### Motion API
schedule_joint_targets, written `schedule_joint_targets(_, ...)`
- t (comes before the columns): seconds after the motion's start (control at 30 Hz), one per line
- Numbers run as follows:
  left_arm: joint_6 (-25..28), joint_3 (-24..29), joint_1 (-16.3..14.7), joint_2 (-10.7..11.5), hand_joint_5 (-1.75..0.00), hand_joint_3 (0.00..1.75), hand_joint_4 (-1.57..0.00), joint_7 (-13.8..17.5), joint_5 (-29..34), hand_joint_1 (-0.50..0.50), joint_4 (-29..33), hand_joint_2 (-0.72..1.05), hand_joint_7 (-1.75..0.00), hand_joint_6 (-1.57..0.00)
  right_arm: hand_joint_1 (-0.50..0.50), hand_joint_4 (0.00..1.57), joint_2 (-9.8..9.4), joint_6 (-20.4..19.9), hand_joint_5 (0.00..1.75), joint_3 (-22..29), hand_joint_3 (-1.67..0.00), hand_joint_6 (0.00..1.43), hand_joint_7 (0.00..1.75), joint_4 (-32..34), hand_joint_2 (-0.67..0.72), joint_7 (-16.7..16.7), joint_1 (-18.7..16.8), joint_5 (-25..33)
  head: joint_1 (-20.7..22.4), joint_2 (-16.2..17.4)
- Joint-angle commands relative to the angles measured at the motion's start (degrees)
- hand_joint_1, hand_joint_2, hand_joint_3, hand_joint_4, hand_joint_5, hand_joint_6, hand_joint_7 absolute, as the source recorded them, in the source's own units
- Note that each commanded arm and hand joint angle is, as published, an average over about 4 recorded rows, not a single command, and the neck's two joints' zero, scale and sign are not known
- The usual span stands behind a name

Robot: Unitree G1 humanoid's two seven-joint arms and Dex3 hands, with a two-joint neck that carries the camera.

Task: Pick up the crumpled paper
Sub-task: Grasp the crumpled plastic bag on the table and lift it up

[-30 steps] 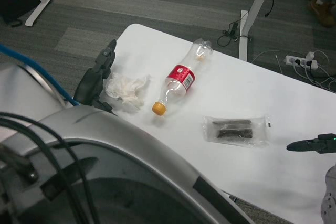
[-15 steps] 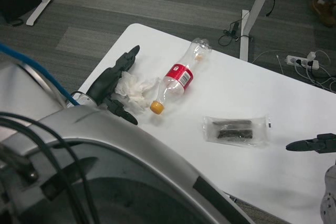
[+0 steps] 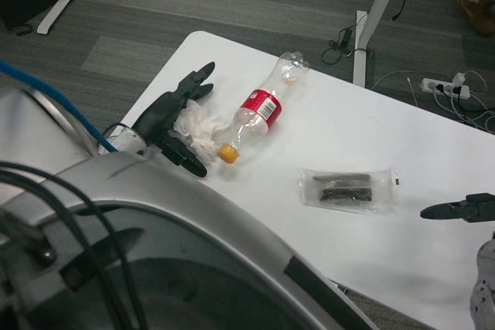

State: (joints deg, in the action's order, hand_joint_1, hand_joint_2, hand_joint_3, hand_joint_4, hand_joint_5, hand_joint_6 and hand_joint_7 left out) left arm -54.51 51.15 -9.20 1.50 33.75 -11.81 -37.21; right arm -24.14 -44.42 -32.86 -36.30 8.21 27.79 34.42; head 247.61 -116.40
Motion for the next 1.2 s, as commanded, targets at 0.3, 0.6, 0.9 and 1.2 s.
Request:
schedule_joint_targets(0.3,-6.4,-3.6,0.2,1.0,-1.64,0.0,-1.41,-8.9,6.1,-0.02,-6.1,0.8,-0.07,0.0,-0.17,0.0,0.23,-0.8,0.0,-0.3,0.0,0.0,0.0,-0.5,0.72,0.3,-0.5,0.8,0.0,0.3)
schedule_joint_targets(0.6,-8.7,-3.6,1.2,1.1,-1.75,0.0,-1.51,-10.5,6.9,-0.14,-7.1,0.87,-0.07,0.0,-0.17,0.0,0.23,-0.8,0.0,-0.6,0.0,0.0,0.0,-1.0,0.72,0.4,-0.5,1.1,0.0,0.6)
schedule_joint_targets(0.9,-8.7,-4.5,2.1,1.4,-1.75,0.0,-1.52,-11.0,10.6,-0.14,-7.0,0.87,-0.07,0.0,-0.17,0.0,0.23,-0.8,0.0,-0.7,0.0,0.0,0.0,-1.4,0.72,0.4,-0.3,1.3,0.0,0.5)
schedule_joint_targets(1.2,-8.8,-9.4,3.6,3.2,-1.75,0.0,-1.53,-15.9,24.4,-0.13,-2.7,0.87,-0.07,0.0,-0.17,0.0,0.3,-0.8,0.0,-0.7,0.0,0.0,0.0,-1.8,0.72,0.4,0.1,1.3,0.0,-1.2)
